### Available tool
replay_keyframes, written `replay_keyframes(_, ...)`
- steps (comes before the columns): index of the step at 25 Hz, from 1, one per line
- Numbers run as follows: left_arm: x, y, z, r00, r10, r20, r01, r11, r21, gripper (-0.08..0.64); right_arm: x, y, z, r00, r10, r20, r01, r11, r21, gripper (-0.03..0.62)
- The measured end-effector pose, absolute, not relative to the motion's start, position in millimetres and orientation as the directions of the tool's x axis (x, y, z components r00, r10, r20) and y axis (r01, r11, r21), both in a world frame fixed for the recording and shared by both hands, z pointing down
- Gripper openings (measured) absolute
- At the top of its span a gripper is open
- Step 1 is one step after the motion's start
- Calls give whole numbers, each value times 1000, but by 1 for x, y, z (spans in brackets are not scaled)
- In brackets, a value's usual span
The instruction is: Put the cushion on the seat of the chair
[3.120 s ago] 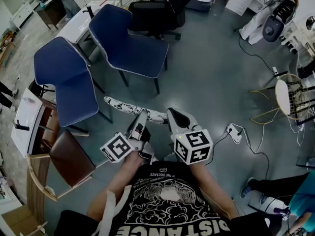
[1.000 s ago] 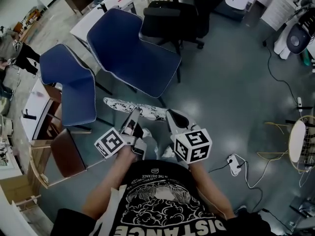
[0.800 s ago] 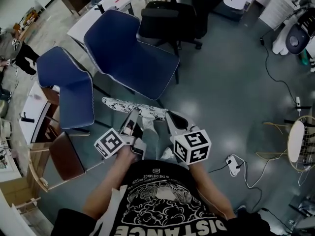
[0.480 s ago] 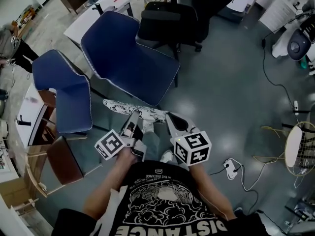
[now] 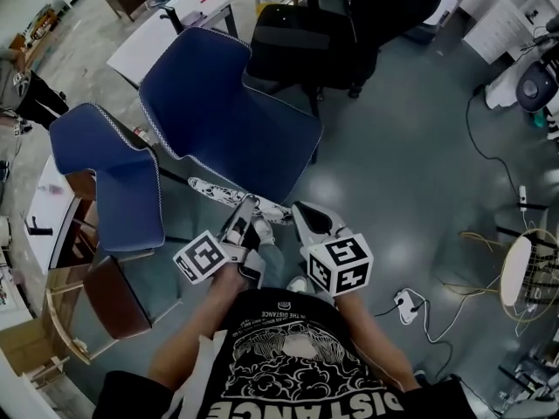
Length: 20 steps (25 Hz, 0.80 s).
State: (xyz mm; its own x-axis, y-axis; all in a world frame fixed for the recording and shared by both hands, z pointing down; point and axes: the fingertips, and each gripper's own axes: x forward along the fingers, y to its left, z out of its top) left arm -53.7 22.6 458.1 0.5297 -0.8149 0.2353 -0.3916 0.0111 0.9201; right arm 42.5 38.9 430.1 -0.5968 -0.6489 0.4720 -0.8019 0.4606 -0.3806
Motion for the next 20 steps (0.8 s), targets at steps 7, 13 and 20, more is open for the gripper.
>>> replay_keyframes(7, -54, -24, 461, 579, -782, 229, -374, -6, 927, 9, 36, -1, 428, -558, -667, 493, -829, 427, -360, -1)
replay_keyframes(13, -58, -64, 463, 619, -754, 219, -348, -13, 938, 9, 25, -32, 425, -525, -682, 510, -851, 399, -342, -2)
replay_keyframes(20, -66, -100, 470, 650, -736, 189, -304, -24, 953, 10, 10, -58, 427, -491, -684, 539, -871, 388, -301, -2)
